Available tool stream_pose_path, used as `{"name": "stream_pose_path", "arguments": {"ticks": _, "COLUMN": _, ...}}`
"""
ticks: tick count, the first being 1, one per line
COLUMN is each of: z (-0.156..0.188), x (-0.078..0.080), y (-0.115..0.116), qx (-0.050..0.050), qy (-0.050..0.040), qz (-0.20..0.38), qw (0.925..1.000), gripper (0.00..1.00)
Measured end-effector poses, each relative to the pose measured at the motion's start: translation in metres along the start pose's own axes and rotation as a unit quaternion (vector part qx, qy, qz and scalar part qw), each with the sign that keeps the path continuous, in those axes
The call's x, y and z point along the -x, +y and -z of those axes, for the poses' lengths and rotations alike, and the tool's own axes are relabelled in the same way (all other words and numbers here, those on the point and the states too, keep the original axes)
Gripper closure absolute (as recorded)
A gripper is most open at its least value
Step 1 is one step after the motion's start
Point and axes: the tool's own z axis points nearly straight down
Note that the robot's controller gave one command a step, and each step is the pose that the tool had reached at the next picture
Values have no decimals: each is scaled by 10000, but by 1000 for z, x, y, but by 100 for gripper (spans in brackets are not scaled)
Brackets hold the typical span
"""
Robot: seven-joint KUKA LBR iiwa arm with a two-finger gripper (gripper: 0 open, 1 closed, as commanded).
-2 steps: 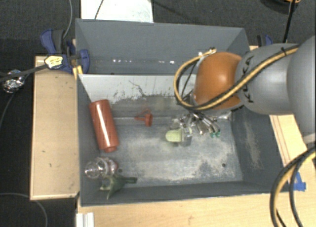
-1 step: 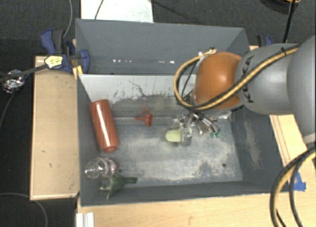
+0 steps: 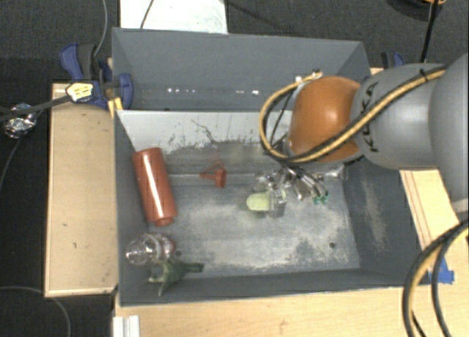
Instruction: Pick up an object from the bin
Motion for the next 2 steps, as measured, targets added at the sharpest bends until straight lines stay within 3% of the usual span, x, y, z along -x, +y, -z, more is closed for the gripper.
{"name": "stream_pose_path", "arguments": {"ticks": 1, "z": 20, "x": -1, "y": 0, "qx": 5, "qy": 25, "qz": -6, "qw": 10000, "gripper": 100}}
{"name": "stream_pose_path", "arguments": {"ticks": 2, "z": 36, "x": 2, "y": 0, "qx": -7, "qy": -33, "qz": -13, "qw": 10000, "gripper": 100}}
